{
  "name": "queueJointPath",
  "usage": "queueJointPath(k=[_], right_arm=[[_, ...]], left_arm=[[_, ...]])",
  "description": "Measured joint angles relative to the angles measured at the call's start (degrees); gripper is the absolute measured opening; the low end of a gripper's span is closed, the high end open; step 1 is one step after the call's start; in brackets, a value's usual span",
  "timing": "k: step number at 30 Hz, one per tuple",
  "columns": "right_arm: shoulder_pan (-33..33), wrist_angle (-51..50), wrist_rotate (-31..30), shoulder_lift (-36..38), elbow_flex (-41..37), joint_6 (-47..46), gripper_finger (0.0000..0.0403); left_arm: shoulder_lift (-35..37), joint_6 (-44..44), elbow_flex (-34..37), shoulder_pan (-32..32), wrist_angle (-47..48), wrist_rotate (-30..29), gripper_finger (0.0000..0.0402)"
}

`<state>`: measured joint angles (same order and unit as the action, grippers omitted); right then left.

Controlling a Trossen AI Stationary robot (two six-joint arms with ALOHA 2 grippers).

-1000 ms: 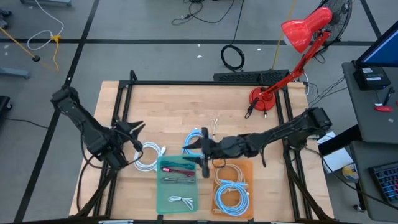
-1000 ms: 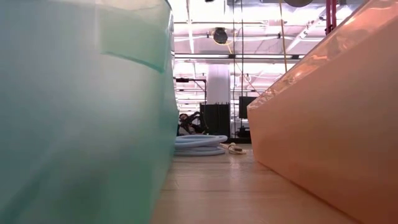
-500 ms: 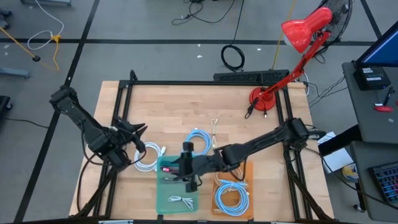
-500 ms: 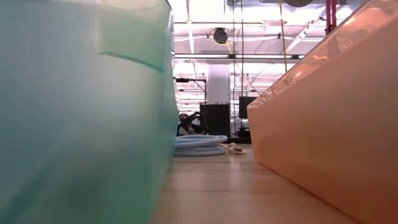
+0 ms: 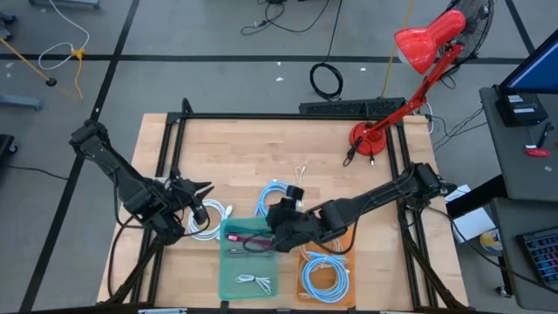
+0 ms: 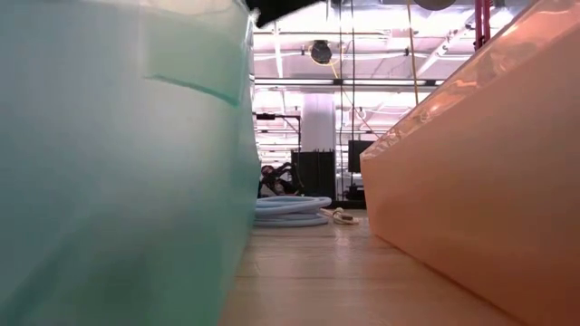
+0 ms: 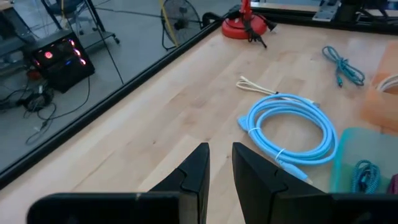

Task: Pick & Place USB Port
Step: Put the blue video cable into the orange bin

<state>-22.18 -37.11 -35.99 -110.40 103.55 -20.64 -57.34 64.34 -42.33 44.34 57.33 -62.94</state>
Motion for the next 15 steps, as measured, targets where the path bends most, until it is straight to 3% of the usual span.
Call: queueJointPath(k=[5, 9, 15], right_arm=[[0.8, -9.6, 0.0, -0.1, 0.0, -7.0, 0.0164], [0.8, -11.5, -0.2, -0.1, 0.0, -8.4, 0.0164], [1.1, -11.1, -7.8, -0.1, 0.0, -8.9, 0.0164]], left_arm=[[0.0, -0.2, 0.0, 0.0, -0.6, 0.0, 0.0074], [0.0, -0.8, 0.0, 0.0, -0.6, 0.0, 0.0074], [0.0, -0.9, 0.0, 0.0, -0.6, 0.0, 0.0074]])
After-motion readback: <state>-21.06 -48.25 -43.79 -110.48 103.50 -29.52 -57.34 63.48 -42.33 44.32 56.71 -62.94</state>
